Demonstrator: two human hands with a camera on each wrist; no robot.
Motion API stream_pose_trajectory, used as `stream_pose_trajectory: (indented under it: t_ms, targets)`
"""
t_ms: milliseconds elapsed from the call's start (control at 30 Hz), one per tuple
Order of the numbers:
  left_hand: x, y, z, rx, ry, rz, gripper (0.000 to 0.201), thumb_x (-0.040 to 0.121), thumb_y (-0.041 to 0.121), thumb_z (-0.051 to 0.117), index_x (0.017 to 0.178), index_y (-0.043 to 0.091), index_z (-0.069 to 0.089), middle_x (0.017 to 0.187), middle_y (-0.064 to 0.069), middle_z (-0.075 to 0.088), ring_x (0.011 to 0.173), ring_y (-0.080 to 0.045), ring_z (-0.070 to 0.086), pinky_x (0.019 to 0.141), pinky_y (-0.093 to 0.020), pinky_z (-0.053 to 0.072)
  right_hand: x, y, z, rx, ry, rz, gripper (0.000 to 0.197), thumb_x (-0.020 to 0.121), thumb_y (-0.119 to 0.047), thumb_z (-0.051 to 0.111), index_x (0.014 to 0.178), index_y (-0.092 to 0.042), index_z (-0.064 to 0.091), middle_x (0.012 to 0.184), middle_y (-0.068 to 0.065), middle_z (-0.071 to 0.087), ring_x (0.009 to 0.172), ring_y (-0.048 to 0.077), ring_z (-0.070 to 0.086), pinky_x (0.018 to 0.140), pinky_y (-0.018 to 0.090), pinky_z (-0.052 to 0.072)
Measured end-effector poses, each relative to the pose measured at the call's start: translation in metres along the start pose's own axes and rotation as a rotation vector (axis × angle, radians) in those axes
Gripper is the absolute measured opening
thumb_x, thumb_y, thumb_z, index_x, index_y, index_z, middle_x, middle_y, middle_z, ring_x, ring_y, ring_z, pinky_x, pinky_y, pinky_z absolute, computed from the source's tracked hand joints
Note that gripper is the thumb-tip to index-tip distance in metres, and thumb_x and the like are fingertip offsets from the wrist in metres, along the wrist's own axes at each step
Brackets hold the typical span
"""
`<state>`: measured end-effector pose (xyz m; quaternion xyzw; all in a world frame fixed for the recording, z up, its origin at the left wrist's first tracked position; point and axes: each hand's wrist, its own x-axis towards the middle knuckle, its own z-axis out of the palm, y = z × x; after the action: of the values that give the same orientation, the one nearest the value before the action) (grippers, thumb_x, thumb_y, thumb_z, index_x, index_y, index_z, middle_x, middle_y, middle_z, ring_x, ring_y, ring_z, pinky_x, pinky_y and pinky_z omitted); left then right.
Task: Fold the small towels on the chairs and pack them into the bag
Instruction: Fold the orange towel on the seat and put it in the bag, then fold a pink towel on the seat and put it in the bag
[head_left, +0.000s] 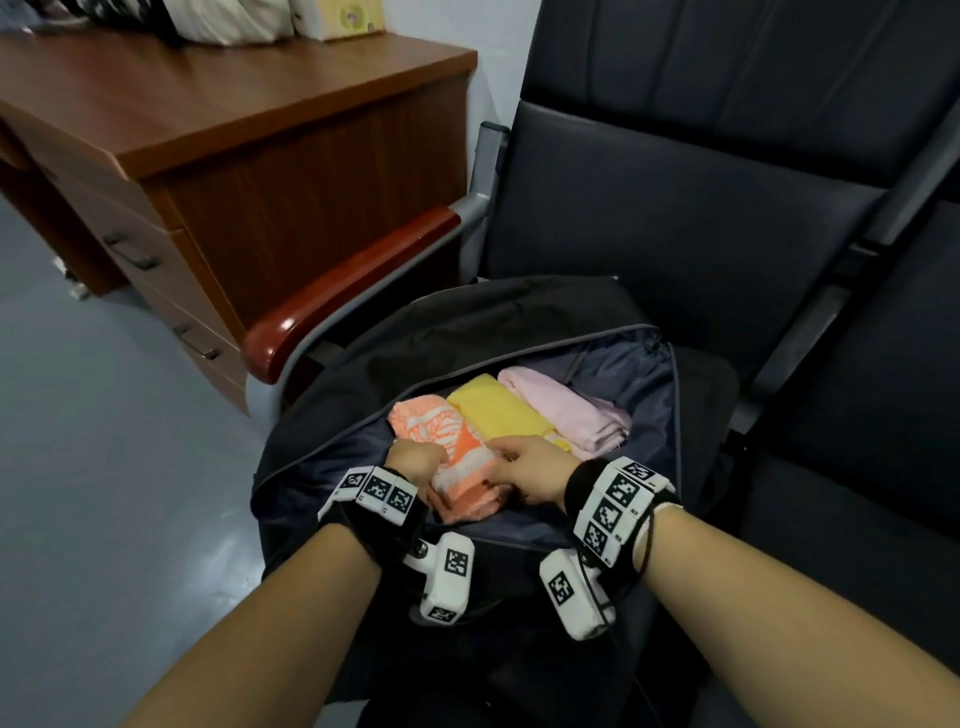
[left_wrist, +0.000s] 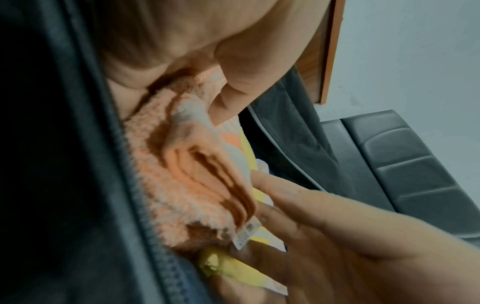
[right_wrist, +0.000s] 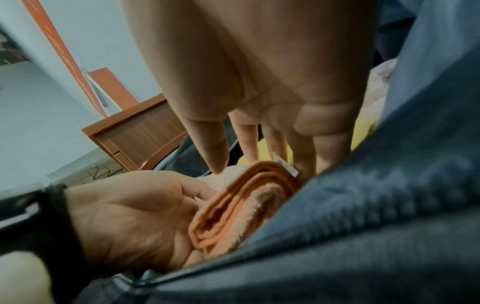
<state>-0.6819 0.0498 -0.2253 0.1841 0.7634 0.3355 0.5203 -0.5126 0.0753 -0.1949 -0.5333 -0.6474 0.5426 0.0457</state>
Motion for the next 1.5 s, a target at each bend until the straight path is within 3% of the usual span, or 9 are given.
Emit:
stream_pose_trajectory:
  t_ms: [67,200,333,533,633,1000,1100,1200,1500]
  targets:
    - [-0.013,0.009,-0.002,-0.006,0.026,0.006,0.030,0.088,0.006,0.063,0.115,-0.005,0.057,0.092,-0.017,0.059,0.108,-0.043,0.062,0.080,-0.048,0.053,-0.011,-0.006,-0.004,0.009,0.030,-0.006,0.062,0.092,-0.022,0.067,0.149,-0.018,0.042,0.137,0.006,0.053,0.093,0.016,0.061,0.063,0.015,0.047]
    - [-0.048,0.025,0.003,0.018,0.095,0.107,0.056,0.087,0.011,0.064,0.138,-0.004,0.045,0.134,-0.024,0.053,0.121,-0.040,0.055,0.099,-0.047,0.050,-0.048,-0.017,-0.023,0.040,0.119,-0.072,0.058,0.090,-0.019,0.068,0.144,-0.016,0.047,0.144,0.012,0.047,0.123,0.028,0.056,0.093,0.036,0.048]
    - [-0.098,0.037,0.027,0.041,0.090,0.324,0.055,0.083,0.006,0.065,0.136,0.008,0.052,0.130,-0.016,0.058,0.117,-0.033,0.057,0.100,-0.041,0.049,-0.108,-0.018,-0.054,0.110,0.216,-0.149,0.045,0.090,-0.016,0.068,0.133,-0.014,0.055,0.126,0.009,0.056,0.106,0.025,0.062,0.080,0.038,0.055]
    - [-0.202,0.059,0.110,0.158,-0.079,0.660,0.023,0.081,-0.008,0.060,0.097,0.005,0.070,0.088,-0.010,0.066,0.068,-0.012,0.057,0.058,-0.016,0.046,-0.225,0.019,-0.122,0.194,0.458,-0.213,0.029,0.090,-0.011,0.066,0.119,-0.015,0.062,0.108,0.012,0.064,0.087,0.018,0.059,0.069,0.034,0.052]
    - [-0.256,0.058,0.175,0.273,-0.181,0.780,0.021,0.082,-0.006,0.060,0.093,0.008,0.071,0.085,-0.009,0.069,0.076,-0.018,0.061,0.073,-0.024,0.048,-0.292,0.067,-0.165,0.249,0.597,-0.201,0.027,0.091,-0.013,0.065,0.118,-0.017,0.062,0.108,0.012,0.065,0.089,0.020,0.061,0.067,0.034,0.053]
    - [-0.411,-0.057,0.469,0.675,-0.590,0.926,0.023,0.084,0.004,0.062,0.094,0.020,0.073,0.086,0.003,0.067,0.085,-0.017,0.064,0.081,-0.030,0.052,-0.513,0.357,-0.246,0.413,1.073,0.077,0.028,0.085,-0.009,0.063,0.110,-0.021,0.061,0.094,0.005,0.070,0.089,0.020,0.063,0.086,0.041,0.053]
    - [-0.436,-0.094,0.536,0.765,-0.675,0.936,0.023,0.084,0.004,0.062,0.096,0.019,0.075,0.090,0.004,0.069,0.090,-0.015,0.065,0.083,-0.028,0.052,-0.556,0.425,-0.255,0.424,1.128,0.166,0.030,0.084,-0.006,0.063,0.111,-0.018,0.061,0.095,0.005,0.066,0.078,0.018,0.059,0.079,0.036,0.050]
    - [-0.454,-0.123,0.591,0.789,-0.735,0.935,0.025,0.081,-0.002,0.062,0.093,0.016,0.075,0.087,0.001,0.070,0.089,-0.017,0.065,0.087,-0.030,0.051,-0.588,0.479,-0.268,0.313,1.186,0.254,0.036,0.084,-0.003,0.059,0.118,-0.013,0.062,0.109,0.007,0.064,0.095,0.022,0.061,0.087,0.030,0.048]
    - [-0.472,-0.174,0.666,0.849,-0.880,0.912,0.032,0.080,-0.009,0.058,0.090,0.019,0.071,0.097,-0.003,0.071,0.086,-0.017,0.065,0.080,-0.021,0.050,-0.618,0.563,-0.289,-0.245,0.951,0.461,0.051,0.079,-0.010,0.060,0.126,-0.029,0.064,0.136,-0.003,0.057,0.125,0.026,0.049,0.105,0.036,0.040]
